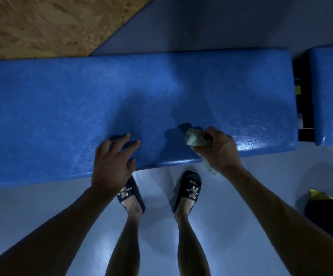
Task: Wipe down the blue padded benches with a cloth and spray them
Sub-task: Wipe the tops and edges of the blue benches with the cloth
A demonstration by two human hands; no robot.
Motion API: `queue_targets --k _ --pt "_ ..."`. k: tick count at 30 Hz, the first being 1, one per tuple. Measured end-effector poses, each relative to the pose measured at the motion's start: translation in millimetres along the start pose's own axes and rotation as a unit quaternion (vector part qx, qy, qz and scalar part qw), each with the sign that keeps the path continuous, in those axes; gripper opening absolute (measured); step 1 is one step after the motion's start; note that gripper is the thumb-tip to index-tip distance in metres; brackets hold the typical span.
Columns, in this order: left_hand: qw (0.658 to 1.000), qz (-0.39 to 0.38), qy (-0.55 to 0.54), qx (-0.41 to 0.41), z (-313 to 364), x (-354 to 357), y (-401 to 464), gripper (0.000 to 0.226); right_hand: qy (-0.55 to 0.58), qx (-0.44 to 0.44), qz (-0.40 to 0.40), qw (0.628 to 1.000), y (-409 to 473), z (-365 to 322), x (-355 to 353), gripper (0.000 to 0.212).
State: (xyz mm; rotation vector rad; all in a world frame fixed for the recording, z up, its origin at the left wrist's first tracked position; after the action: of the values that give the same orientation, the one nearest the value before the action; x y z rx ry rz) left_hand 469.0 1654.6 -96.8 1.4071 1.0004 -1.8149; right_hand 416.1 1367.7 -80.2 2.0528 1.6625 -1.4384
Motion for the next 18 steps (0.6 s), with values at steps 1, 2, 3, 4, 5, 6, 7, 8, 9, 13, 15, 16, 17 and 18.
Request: queue_targets --k 1,2,3,4,5,6,7,8,9,13,15,16,17,18 --pt "1.0 0.004 -0.002 0.0 0.2 -0.1 -0.4 0.052 0.012 0.01 0.027 1.0 3.9 6.7 -16.3 0.037" --pt "1.0 0.009 -0.004 -0.001 -0.1 -0.1 -0.6 0.05 0.009 0.016 0.062 0.998 7.6 13.4 -34.4 0.037" --pt "1.0 0.012 -0.006 -0.001 -0.4 0.0 -0.6 0.049 -0.014 0.02 0.1 0.995 10.5 20.6 -52.8 0.038" --pt "1.0 0.015 -0.009 0.0 -0.6 0.3 -0.6 0.048 -0.058 0.028 0.137 0.988 12.7 28.9 -69.5 0.04" --pt "1.0 0.018 -0.01 0.001 -0.5 0.2 -0.8 0.048 -0.106 0.039 0.168 0.979 14.4 37.5 -81.6 0.043" --pt "1.0 0.021 -0.011 0.002 -0.9 0.4 -1.2 0.048 -0.141 0.053 0.187 0.971 15.4 44.8 -87.2 0.047" --pt "1.0 0.025 -0.014 0.003 -1.1 0.2 -1.7 0.048 -0.158 0.065 0.189 0.967 15.9 51.5 -85.4 0.05" --pt "0.999 0.028 -0.015 0.004 -1.1 0.1 -2.0 0.047 -0.165 0.069 0.175 0.968 14.8 55.1 -77.6 0.052" --pt "0.999 0.03 -0.013 0.005 -1.2 -0.3 -2.1 0.047 -0.167 0.058 0.155 0.972 12.6 55.6 -66.1 0.052" --pt "1.0 0.018 -0.011 0.004 -1.7 0.6 0.1 0.051 -0.113 -0.029 0.124 0.985 5.2 46.4 -46.7 0.05" --pt "1.0 0.021 -0.013 0.006 -1.5 -0.3 0.2 0.052 -0.06 -0.032 0.133 0.989 4.9 49.4 -52.4 0.067" --pt "1.0 0.022 -0.014 0.006 -1.6 -0.4 -0.1 0.052 -0.035 -0.015 0.134 0.99 6.1 54.1 -54.0 0.078" --pt "1.0 0.023 -0.014 0.006 -2.0 -0.6 -0.7 0.052 -0.012 0.008 0.136 0.991 7.5 58.7 -54.5 0.087" --pt "1.0 0.024 -0.015 0.006 -2.5 -0.3 -1.2 0.052 0.008 0.031 0.145 0.989 8.5 63.3 -54.3 0.089"
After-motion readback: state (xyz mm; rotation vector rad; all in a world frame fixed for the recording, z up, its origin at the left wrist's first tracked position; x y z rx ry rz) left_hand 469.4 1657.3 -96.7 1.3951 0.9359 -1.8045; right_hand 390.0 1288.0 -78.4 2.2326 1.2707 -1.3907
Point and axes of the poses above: each hand's wrist, its own y-axis towards the middle knuckle, its own x-axis out of the palm, z = x × y, the point moved 8 cm from there along y, towards the middle knuckle, and after that the axes turned 8 degrees about y, right-handed, at the moved point
